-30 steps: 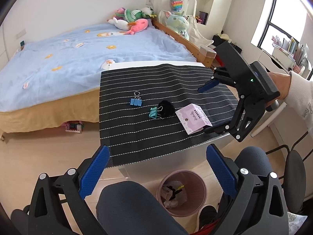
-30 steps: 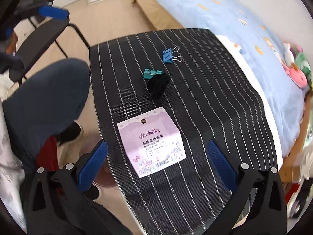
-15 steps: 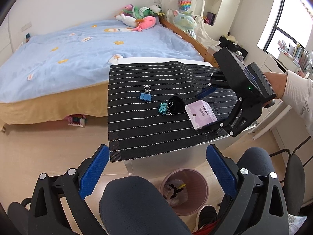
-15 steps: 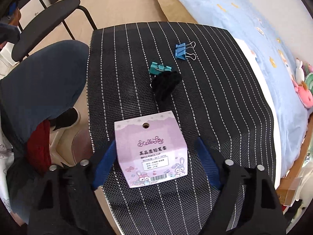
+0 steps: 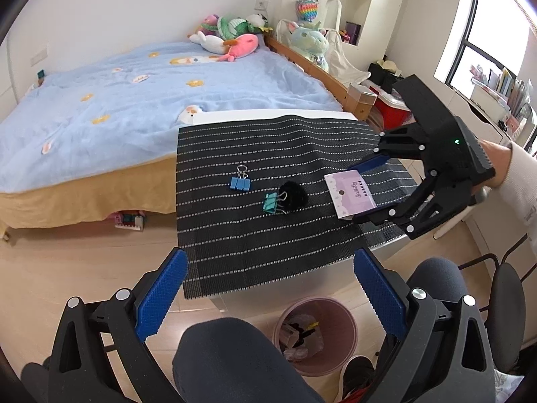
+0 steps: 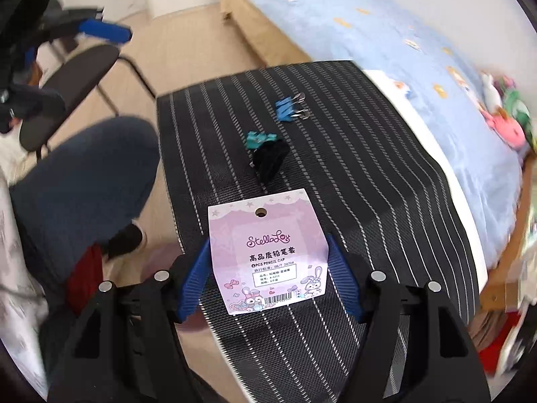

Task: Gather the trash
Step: 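Lift the pink card package off the mat with the right gripper, then grasp the blue binder clip with the left gripper while the right holds the card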

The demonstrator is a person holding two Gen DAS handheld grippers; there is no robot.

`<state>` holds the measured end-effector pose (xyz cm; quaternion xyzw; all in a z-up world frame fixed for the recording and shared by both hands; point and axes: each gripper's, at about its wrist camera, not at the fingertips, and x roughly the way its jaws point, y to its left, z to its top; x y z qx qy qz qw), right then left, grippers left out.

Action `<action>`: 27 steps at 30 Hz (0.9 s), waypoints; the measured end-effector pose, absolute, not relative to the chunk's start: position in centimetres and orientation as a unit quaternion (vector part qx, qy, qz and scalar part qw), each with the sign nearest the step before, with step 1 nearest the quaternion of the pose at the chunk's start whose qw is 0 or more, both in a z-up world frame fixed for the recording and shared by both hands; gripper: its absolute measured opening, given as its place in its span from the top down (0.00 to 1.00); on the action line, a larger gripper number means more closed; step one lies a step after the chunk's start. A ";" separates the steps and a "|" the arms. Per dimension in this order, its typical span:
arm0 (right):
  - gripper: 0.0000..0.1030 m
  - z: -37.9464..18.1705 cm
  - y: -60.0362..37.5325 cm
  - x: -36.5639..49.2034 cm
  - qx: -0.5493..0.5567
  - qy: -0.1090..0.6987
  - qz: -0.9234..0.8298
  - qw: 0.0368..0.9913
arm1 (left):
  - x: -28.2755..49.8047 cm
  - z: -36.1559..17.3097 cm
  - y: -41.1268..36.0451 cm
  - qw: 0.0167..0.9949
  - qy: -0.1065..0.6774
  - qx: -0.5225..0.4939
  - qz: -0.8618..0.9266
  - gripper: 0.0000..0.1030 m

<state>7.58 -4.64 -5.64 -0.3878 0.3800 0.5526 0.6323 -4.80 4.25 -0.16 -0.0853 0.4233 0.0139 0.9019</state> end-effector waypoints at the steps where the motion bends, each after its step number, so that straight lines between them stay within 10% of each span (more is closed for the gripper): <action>1: 0.35 -5.4 -4.8 7.6 -0.379 0.389 0.544 0.639 | -4.6 0.0 4.3 0.903 0.422 -0.083 0.014 0.07; 27: 0.35 -1.6 -9.0 9.7 -0.225 0.476 0.421 0.739 | 8.2 -2.1 7.7 0.879 0.475 -0.019 -0.026 0.07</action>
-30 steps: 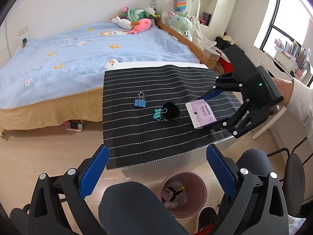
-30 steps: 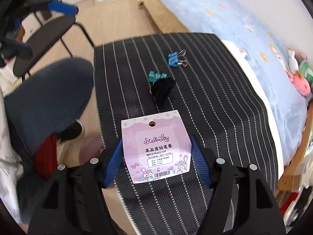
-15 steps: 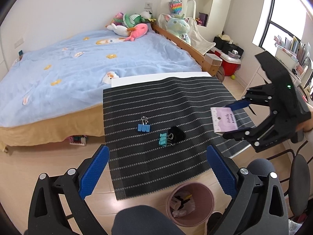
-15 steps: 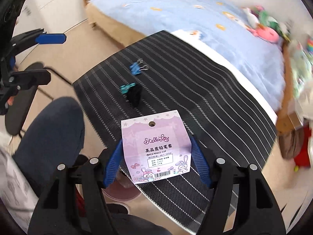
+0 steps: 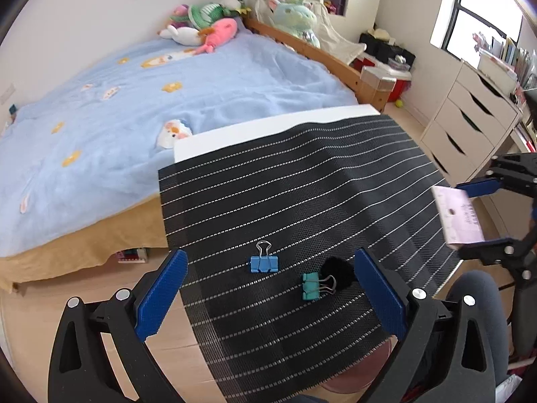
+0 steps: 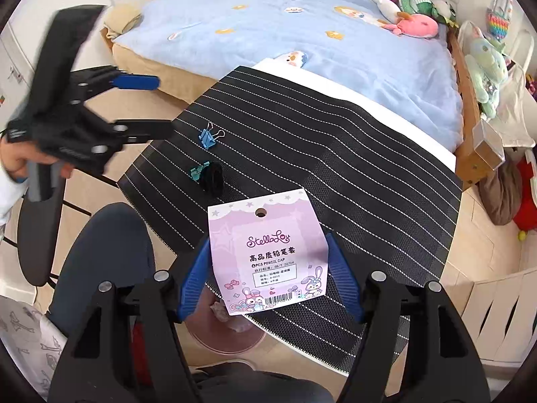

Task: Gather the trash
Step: 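Grasp the blue binder clip with the left gripper while the right holds the card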

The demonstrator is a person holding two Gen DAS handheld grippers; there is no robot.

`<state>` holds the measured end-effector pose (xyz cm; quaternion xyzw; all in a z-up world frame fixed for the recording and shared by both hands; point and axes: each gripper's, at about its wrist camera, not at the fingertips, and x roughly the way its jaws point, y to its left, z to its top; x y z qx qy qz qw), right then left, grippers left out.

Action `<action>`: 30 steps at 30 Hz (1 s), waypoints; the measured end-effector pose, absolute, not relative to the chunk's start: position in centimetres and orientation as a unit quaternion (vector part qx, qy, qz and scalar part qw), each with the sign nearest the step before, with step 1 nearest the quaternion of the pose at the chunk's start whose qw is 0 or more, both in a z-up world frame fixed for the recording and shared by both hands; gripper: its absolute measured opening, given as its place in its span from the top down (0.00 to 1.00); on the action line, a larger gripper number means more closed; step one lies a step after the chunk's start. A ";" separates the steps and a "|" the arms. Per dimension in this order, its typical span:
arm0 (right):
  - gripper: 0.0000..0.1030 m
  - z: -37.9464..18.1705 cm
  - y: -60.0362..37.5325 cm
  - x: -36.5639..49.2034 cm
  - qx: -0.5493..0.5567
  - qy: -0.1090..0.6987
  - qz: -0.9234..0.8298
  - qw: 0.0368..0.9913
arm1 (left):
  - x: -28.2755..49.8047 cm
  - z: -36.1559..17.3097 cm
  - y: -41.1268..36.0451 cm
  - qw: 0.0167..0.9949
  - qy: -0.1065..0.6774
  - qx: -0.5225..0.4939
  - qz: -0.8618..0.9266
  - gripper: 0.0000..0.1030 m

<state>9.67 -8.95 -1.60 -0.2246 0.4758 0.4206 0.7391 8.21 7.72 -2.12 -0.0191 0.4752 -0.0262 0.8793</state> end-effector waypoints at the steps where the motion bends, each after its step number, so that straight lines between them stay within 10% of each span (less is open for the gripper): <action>1: 0.35 -1.6 -9.1 9.7 -0.223 0.476 0.420 0.740 | 8.6 -2.5 7.7 0.876 0.480 -0.017 -0.030 0.07; 8: 0.35 -1.5 -9.9 9.5 -0.212 0.479 0.415 0.744 | 10.8 -5.8 8.3 0.857 0.514 -0.003 -0.037 0.08; 26: 0.35 -2.2 -10.0 9.6 -0.205 0.485 0.418 0.740 | 11.4 -8.0 7.7 0.841 0.540 0.019 -0.038 0.76; 30: 0.35 -2.2 -9.9 9.6 -0.203 0.485 0.419 0.741 | 11.3 -7.9 7.7 0.839 0.543 0.018 -0.036 0.76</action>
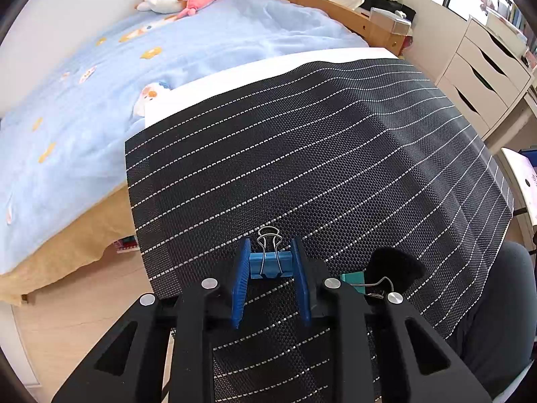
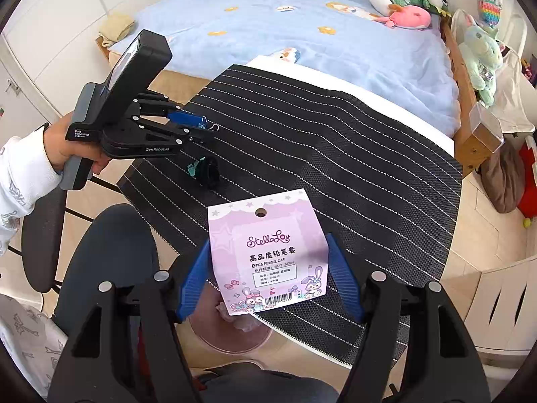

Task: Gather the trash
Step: 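Grasp the blue binder clip with the left gripper while the right holds the card, then drop the blue clip into the wastebasket with the left while the right drops the card there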

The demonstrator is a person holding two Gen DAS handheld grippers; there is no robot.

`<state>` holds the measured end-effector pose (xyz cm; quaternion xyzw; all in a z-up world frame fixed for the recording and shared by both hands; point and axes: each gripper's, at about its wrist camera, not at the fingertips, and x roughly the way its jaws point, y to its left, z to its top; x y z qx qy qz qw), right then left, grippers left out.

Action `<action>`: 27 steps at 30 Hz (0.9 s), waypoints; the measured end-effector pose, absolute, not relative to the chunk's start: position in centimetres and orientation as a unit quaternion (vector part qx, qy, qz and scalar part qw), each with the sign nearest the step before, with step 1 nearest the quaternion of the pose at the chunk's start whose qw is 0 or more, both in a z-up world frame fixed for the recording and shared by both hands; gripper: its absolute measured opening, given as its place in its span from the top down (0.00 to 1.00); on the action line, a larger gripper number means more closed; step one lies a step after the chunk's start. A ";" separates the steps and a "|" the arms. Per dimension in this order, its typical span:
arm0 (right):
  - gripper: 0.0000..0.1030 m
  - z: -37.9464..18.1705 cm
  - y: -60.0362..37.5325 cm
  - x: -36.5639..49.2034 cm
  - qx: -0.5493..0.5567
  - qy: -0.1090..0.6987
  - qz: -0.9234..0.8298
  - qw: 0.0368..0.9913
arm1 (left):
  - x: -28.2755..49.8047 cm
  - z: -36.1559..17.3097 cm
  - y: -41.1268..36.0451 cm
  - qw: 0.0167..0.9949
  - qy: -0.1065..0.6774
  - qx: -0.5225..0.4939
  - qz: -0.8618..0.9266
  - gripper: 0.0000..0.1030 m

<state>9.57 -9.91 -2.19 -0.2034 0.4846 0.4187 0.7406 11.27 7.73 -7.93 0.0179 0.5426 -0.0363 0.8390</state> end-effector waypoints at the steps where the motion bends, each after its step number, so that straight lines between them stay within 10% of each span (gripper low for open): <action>1: 0.35 -2.2 -9.9 9.6 -0.203 0.484 0.419 0.741 | 11.2 -7.9 7.8 0.839 0.543 0.016 -0.035 0.76; 27: 0.35 1.6 -13.6 3.2 -0.171 0.420 0.405 0.794 | 0.4 3.0 1.2 0.902 0.426 0.009 -0.070 0.77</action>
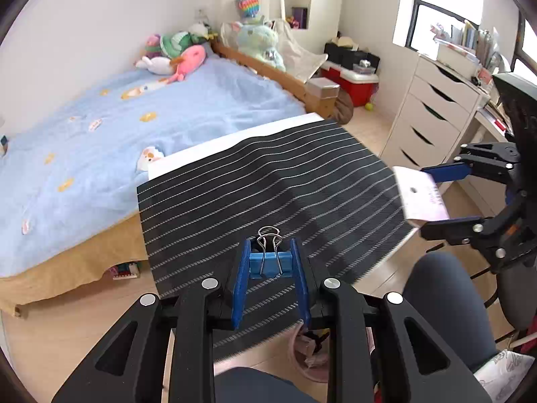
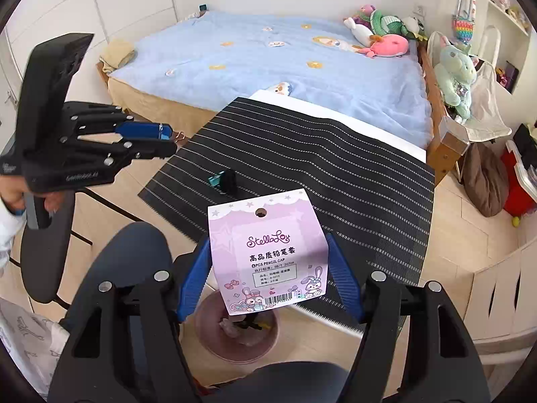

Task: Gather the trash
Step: 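Drop the blue clip into the wastebasket with the left while the right drops the card there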

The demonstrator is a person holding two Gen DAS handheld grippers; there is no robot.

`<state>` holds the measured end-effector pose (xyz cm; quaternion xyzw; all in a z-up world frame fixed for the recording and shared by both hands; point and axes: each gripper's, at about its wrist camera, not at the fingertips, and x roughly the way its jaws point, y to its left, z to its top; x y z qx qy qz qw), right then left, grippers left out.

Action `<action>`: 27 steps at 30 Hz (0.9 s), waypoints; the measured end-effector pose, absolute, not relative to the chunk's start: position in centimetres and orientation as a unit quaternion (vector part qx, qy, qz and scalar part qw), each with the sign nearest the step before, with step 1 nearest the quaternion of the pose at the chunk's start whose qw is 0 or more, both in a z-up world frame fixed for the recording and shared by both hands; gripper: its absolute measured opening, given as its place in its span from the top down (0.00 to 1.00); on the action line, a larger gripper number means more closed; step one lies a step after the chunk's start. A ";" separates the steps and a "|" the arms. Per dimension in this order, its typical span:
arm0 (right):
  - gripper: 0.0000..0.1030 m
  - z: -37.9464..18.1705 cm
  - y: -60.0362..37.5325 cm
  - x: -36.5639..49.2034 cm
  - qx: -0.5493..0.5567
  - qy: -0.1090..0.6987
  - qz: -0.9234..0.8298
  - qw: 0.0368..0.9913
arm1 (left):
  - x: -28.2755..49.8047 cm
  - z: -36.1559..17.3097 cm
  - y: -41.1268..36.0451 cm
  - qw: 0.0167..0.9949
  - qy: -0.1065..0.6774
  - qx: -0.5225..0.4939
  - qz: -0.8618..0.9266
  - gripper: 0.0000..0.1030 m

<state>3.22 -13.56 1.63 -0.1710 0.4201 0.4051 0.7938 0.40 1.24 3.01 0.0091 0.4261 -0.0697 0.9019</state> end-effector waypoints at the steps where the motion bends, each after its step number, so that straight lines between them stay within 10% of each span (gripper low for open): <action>1: 0.35 1.6 -13.7 2.7 -0.171 0.419 0.404 0.795 | -0.1 3.1 0.9 0.903 0.424 0.005 -0.074 0.77; 27: 0.34 -4.1 -16.3 -6.6 -0.154 0.464 0.409 0.771 | -8.6 -1.9 -4.3 0.886 0.453 -0.013 -0.097 0.76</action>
